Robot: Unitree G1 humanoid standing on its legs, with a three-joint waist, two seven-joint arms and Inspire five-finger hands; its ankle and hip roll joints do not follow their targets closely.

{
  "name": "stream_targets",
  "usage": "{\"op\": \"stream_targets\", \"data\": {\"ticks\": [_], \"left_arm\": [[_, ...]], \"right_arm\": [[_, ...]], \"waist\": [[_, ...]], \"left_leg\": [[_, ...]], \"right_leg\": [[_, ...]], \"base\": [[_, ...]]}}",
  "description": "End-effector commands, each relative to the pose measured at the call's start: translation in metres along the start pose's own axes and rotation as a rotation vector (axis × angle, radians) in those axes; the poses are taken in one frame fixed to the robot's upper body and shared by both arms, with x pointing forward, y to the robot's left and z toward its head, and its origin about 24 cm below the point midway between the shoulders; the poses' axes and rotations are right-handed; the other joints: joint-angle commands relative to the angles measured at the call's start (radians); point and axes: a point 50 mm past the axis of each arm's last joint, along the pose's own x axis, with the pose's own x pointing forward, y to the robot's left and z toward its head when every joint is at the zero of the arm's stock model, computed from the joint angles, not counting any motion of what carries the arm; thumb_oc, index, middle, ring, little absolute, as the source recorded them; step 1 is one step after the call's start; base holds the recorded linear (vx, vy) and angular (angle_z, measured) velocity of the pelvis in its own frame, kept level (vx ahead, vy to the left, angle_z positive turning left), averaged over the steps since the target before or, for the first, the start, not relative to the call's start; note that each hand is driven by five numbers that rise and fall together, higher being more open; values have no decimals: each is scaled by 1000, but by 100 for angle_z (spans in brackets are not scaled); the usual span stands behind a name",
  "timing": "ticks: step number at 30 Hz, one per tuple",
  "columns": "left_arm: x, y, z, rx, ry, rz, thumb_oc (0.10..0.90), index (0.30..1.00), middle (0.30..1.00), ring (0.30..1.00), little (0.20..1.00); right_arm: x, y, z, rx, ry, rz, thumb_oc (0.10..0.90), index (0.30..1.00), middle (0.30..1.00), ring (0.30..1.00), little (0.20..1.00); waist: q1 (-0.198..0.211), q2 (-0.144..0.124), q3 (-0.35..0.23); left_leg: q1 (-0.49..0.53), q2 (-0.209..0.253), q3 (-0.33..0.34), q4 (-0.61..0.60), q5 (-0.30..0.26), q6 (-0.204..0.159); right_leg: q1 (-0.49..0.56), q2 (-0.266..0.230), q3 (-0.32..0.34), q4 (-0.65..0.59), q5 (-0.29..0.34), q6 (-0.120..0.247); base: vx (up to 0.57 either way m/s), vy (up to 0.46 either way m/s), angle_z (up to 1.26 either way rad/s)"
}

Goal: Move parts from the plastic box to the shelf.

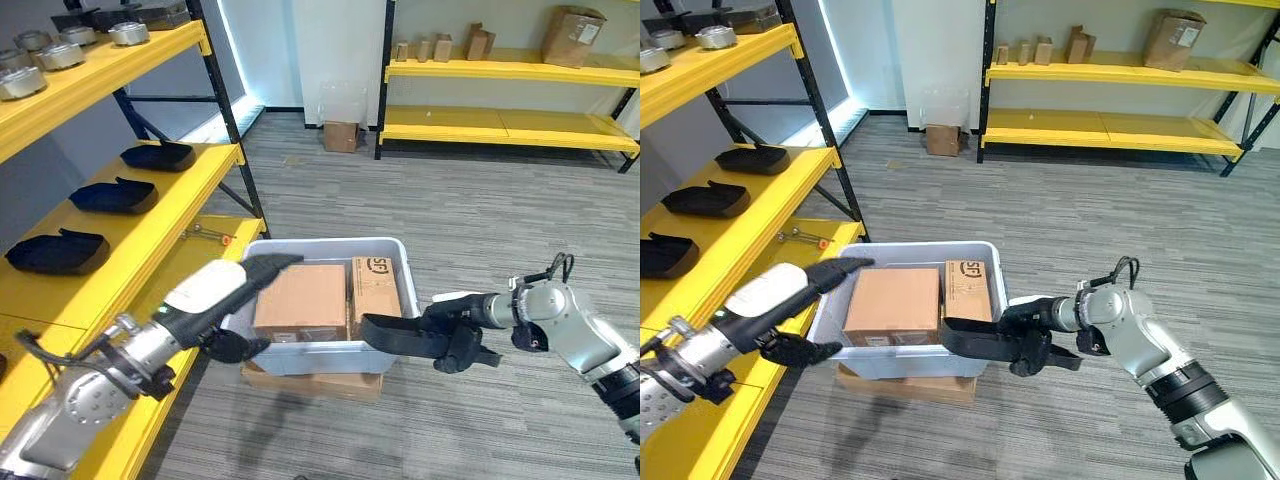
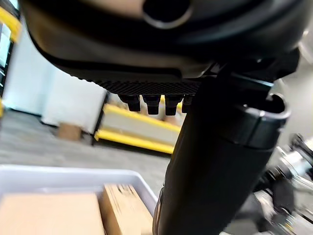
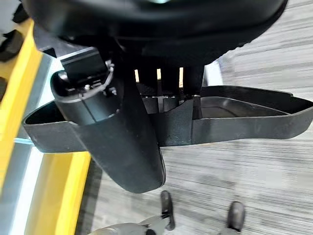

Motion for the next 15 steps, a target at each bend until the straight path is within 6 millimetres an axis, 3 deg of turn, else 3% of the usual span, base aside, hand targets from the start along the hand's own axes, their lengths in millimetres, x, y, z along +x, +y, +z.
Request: {"op": "stream_targets", "data": {"ticks": [1, 6, 15], "left_arm": [[21, 35, 21, 106, -181, 162, 900, 1000, 1000, 1000, 1000], [42, 28, 30, 127, -251, 142, 900, 1000, 1000, 1000, 1000], [68, 20, 35, 124, -275, 110, 900, 1000, 1000, 1000, 1000]], "right_arm": [[-10, -28, 75, -218, -218, -110, 400, 300, 300, 300, 300], [9, -14, 95, -267, -257, -58, 400, 300, 300, 300, 300], [21, -7, 117, -302, -324, -7, 400, 300, 300, 300, 300]], "waist": [[9, -54, -40], [5, -50, -44], [-7, -53, -56]], "left_leg": [[-15, 81, 7, -9, 7, -40], [-14, 78, 13, -11, 3, -35], [-7, 78, 27, -17, 0, -33]], "right_leg": [[84, -98, -42, -72, 14, 62], [81, -102, -40, -72, 14, 67], [81, -114, -38, -79, 20, 76]], "base": [[0, 0, 0], [-1, 6, 0], [-3, 2, 0]]}}
